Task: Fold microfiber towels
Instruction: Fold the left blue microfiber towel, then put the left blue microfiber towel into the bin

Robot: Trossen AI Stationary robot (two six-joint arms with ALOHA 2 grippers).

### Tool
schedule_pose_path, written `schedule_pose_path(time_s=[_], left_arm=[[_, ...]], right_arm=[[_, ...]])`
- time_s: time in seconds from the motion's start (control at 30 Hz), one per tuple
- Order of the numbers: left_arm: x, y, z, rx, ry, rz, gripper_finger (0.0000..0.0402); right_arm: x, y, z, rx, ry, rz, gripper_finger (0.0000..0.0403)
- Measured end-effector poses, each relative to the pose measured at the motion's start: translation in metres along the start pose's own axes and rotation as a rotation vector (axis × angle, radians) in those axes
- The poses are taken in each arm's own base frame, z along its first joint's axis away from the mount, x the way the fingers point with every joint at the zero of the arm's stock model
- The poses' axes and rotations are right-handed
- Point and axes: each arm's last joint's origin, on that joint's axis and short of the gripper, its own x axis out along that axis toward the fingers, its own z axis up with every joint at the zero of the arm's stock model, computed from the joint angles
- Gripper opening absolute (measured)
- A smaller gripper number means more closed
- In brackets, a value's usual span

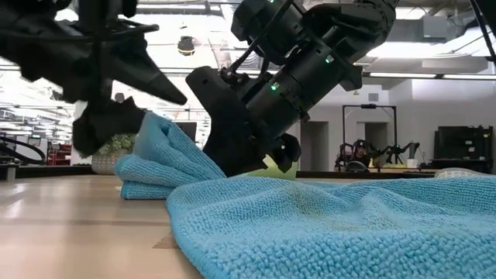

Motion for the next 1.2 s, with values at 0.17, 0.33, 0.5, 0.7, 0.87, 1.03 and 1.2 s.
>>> schedule_pose_path(time_s=[0.17, 0.33, 0.5, 0.7, 0.87, 1.03, 1.2], left_arm=[[0.011, -0.009, -0.026, -0.01, 0.093, -0.026, 0.0197], [0.024, -0.012, -0.043, 0.015, 0.222, 0.042, 0.0197], [0.028, -0.017, -0.046, 0.05, 0.255, 0.102, 0.0197], [0.02, -0.038, -0.036, -0.01, 0.283, 0.024, 0.0197], [-0.006, -0.063, -0.011, -0.003, 0.2, -0.021, 0.0197], [-0.031, -0.053, 0.001, 0.095, 0.026, 0.175, 0.0197], [-0.021, -0.033, -0.004, 0.138, 0.029, 0.317, 0.0197]], right_arm=[[0.0, -0.002, 0.0, -0.003, 0.006, -0.013, 0.0118], [-0.009, -0.006, 0.01, -0.015, 0.011, -0.032, 0.0118], [-0.037, -0.002, 0.032, -0.018, -0.007, -0.033, 0.0118], [-0.056, -0.006, 0.03, -0.023, 0.1, -0.105, 0.0134], [-0.042, -0.009, 0.018, 0.014, 0.181, -0.075, 0.0204], [-0.033, -0.011, 0.012, 0.056, 0.2, -0.071, 0.0277], [-0.033, -0.011, 0.013, 0.075, 0.196, -0.07, 0.0305]])
